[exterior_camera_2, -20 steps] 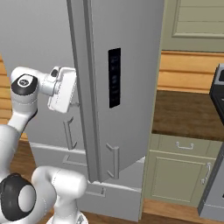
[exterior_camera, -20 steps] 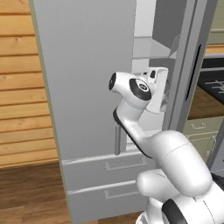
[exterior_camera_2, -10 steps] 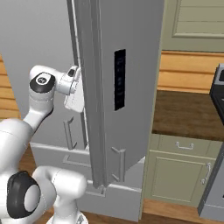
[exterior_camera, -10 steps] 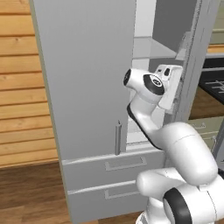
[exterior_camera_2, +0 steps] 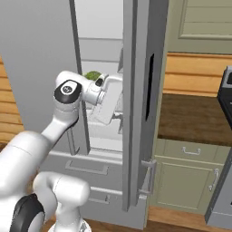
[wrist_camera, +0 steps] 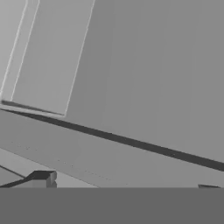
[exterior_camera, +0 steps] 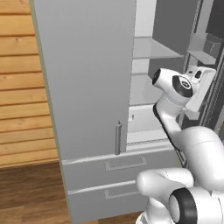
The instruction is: Take the strawberry from the fridge and place it on top of the pancake, located on the dining counter.
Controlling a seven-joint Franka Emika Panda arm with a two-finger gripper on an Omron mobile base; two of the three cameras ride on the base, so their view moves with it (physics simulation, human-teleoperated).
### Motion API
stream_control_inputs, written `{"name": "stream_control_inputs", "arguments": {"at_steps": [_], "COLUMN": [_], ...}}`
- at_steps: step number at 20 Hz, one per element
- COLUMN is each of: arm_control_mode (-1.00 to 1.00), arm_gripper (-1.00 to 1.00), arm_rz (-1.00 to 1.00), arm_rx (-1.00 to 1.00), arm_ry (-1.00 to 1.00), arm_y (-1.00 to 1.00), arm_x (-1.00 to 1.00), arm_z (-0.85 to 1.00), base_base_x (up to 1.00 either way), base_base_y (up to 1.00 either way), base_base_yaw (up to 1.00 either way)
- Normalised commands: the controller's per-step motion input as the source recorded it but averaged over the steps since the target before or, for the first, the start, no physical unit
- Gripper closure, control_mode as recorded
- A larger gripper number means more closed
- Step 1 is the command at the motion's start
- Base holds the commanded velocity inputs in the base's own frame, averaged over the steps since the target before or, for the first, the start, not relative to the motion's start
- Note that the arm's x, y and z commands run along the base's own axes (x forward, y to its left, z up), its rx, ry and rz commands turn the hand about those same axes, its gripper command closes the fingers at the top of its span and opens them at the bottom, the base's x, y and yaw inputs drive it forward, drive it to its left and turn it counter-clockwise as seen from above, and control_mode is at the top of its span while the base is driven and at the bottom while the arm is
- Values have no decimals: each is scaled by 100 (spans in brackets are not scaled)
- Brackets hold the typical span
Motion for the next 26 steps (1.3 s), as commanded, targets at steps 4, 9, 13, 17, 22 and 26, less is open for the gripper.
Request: {"name": "stream_control_inputs", "arguments": {"at_steps": [4, 9, 13, 17, 22, 26], "arm_control_mode": [-100, -100, -100, -100, -100, -100], "arm_gripper": [-100, -100, -100, -100, -100, -100], "arm_rz": [-6, 0, 0, -15, -32, -23], "arm_rx": [0, 1, 1, 28, 64, 71], "arm_ry": [-1, -1, -6, -21, -30, -28], "arm_y": [-81, -5, 66, 93, 82, 97], "arm_x": [-5, -22, -5, 0, 0, -1], "arm_z": [0, 0, -1, -21, -37, -46], "base_base_x": [0, 0, 0, 0, 0, 0], "base_base_y": [0, 0, 0, 0, 0, 0], "base_base_yaw": [0, 0, 0, 0, 0, 0]}}
